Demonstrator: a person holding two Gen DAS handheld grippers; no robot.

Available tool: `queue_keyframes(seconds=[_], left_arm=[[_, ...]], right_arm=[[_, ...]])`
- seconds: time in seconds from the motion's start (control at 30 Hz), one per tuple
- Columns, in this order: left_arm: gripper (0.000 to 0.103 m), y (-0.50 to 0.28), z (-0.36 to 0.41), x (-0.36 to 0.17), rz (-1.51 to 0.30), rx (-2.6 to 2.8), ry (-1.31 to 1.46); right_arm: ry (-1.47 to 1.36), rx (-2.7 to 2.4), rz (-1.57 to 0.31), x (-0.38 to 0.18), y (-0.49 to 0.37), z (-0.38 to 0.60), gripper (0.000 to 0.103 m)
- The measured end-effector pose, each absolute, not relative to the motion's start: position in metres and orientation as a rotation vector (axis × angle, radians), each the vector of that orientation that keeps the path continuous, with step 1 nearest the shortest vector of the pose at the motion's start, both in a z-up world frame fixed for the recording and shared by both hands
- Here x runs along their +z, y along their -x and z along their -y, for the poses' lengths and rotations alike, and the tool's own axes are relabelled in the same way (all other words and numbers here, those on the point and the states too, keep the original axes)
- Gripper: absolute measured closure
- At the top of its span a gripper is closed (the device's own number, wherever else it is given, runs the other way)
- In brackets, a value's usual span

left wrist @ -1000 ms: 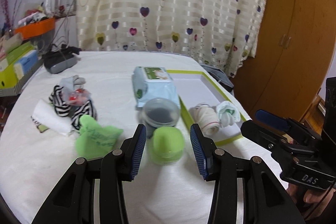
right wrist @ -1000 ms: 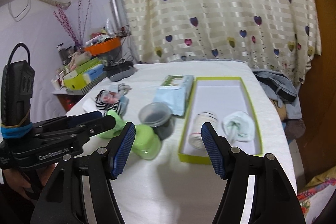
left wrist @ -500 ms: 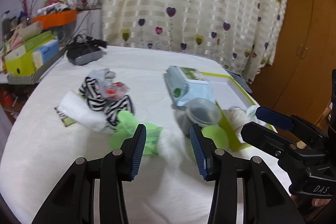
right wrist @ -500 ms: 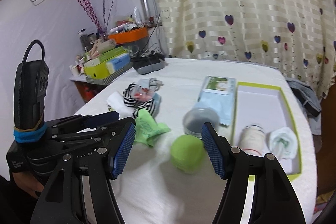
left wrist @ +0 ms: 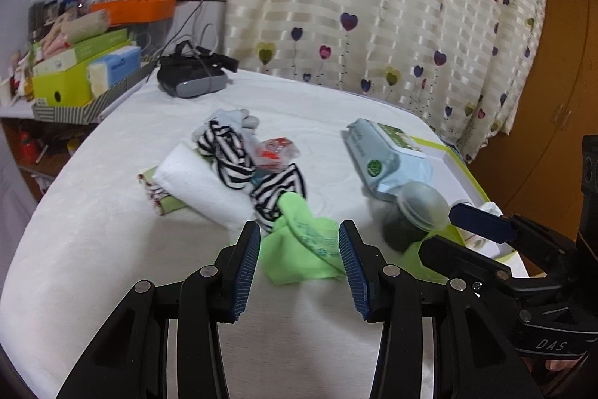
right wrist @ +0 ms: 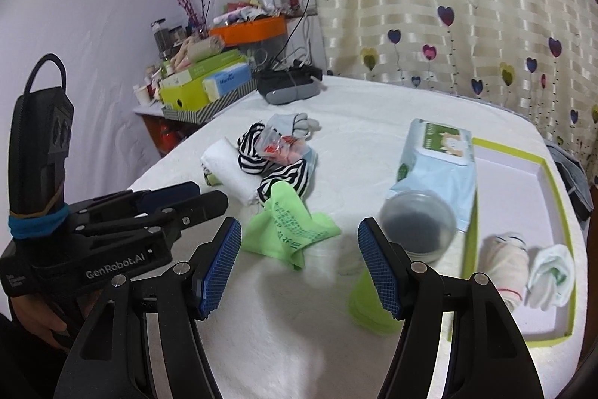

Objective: Organize soft objects
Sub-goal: 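Grasp the green printed cloth with the right tool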

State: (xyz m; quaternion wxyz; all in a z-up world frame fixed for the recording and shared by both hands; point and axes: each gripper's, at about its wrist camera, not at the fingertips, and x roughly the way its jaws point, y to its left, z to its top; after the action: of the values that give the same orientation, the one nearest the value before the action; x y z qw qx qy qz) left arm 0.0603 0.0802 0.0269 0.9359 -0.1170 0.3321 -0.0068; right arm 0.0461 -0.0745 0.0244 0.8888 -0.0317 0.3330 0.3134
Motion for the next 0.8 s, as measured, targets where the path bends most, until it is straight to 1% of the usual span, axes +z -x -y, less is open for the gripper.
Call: queue_keyframes(seconds=[0.57, 0.7, 0.8], left_arm=[[0.059, -0.076, -0.142, 0.001, -0.703, 0.072, 0.336], [0.056, -0.08, -0.154, -0.003, -0.701, 0.082, 0.356], [0.056, -0.086, -0.159, -0.007, -0.706, 0.08, 0.372]], right_arm=[[0.187, 0.693, -0.834, -0.019, -0.083, 0.011, 0.037], [0.219, 0.677, -0.874, -0.032, -0.09, 0.001, 0.037], [0.25, 0.652, -0.905, -0.042, -0.096, -0.004, 0.037]])
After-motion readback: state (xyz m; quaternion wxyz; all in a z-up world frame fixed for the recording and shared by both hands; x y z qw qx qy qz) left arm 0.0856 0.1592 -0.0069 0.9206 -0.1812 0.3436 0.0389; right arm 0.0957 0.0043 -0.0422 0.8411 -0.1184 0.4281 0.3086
